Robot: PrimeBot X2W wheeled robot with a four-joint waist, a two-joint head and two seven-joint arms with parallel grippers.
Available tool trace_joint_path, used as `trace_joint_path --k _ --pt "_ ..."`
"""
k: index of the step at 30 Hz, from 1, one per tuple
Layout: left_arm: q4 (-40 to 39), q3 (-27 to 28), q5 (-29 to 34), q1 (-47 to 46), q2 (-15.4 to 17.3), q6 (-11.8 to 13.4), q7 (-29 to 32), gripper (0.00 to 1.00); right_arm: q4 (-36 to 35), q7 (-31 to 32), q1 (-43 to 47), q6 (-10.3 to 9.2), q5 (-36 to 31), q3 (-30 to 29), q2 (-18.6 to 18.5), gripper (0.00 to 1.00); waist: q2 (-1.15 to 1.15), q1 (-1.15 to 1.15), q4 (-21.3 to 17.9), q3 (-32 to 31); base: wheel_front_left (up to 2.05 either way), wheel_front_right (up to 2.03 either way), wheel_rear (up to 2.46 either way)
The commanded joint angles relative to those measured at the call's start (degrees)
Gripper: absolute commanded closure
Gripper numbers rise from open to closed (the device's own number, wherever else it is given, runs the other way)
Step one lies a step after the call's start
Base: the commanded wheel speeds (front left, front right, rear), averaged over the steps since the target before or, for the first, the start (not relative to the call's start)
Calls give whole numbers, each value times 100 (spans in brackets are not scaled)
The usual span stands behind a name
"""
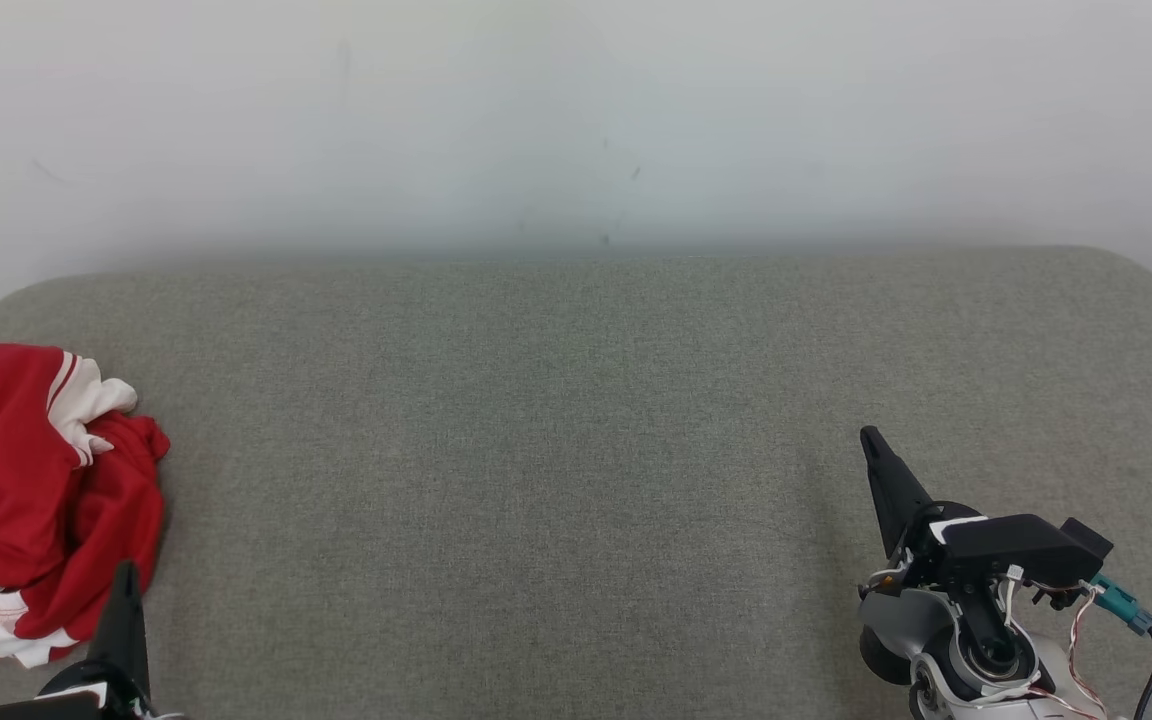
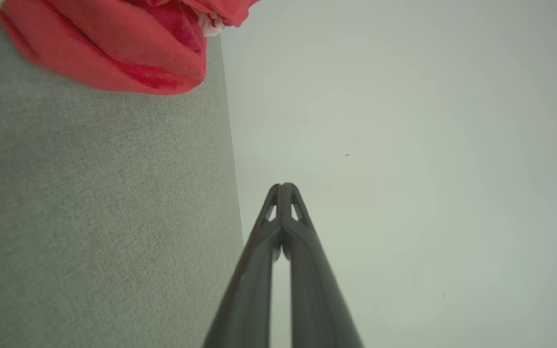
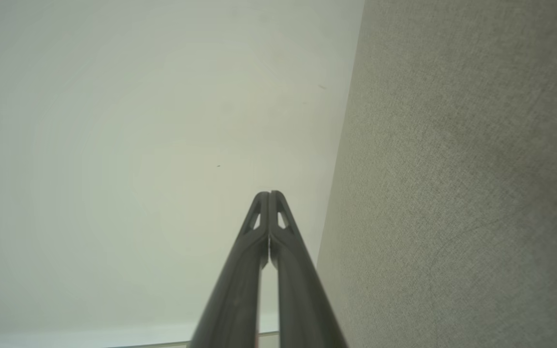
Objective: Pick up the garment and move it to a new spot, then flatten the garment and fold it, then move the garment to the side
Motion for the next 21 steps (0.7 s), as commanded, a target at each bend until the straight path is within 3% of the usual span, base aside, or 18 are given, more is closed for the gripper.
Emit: trace_joint_path --k 1,21 --pt "6 15 -3 -45 -10 -5 10 100 5 19 -14 -13 27 7 13 100 0 0 0 0 0 0 0" --pt "6 14 -3 -45 -10 -4 10 100 5 18 -14 -12 27 7 13 100 0 0 0 0 0 0 0"
